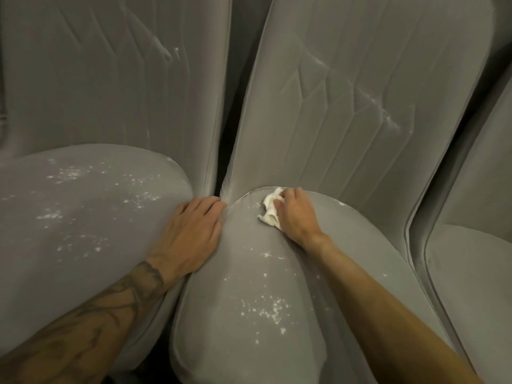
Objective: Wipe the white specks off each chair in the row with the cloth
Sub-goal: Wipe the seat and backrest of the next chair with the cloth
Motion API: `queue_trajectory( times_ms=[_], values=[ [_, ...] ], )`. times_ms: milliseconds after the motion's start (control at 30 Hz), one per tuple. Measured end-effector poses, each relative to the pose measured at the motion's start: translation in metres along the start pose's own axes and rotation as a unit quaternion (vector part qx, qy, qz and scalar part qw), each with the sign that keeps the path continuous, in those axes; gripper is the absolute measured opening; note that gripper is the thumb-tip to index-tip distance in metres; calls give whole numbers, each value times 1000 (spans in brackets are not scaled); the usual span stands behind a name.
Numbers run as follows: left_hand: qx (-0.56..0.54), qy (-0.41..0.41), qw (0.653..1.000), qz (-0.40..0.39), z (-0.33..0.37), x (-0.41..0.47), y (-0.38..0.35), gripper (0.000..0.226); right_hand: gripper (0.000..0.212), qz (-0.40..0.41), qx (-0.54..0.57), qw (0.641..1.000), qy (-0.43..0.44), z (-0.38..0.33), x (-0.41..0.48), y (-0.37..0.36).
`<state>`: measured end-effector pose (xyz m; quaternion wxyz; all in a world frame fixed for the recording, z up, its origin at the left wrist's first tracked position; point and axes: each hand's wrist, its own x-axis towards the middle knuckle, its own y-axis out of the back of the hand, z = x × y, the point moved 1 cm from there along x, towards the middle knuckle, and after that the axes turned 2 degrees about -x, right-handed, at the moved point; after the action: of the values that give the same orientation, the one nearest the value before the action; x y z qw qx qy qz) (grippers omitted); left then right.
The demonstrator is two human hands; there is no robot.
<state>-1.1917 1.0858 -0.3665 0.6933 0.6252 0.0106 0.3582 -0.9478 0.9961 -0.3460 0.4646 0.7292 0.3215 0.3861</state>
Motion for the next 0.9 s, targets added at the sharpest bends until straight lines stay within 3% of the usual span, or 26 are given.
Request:
queue_trajectory(
  times_ms=[100,300,500,633,733,800,900],
  values=[
    [-2,-2,1000,10,-1,1,1,38,27,0,19,1000,12,-27,0,-9],
    [-8,11,1000,-17,-1,0,0,45,31,-64,40,980,186,-31,-43,5],
    [8,11,1000,-15,1,1,3,42,26,-16,-8,999,44,-29,11,-10],
    [4,-7,1000,-14,-1,-1,3,41,28,-33,65,987,140,-65,-30,-11],
    [6,-10,1000,-13,-1,-2,2,44,35,-72,61,972,215,-61,-48,-3],
    [8,5,1000,-16,-1,-1,1,46,36,-60,31,978,197,-49,-29,-4],
    [15,12,1000,-19,-1,0,0,46,29,-33,23,995,95,-46,-1,-10]
  ],
)
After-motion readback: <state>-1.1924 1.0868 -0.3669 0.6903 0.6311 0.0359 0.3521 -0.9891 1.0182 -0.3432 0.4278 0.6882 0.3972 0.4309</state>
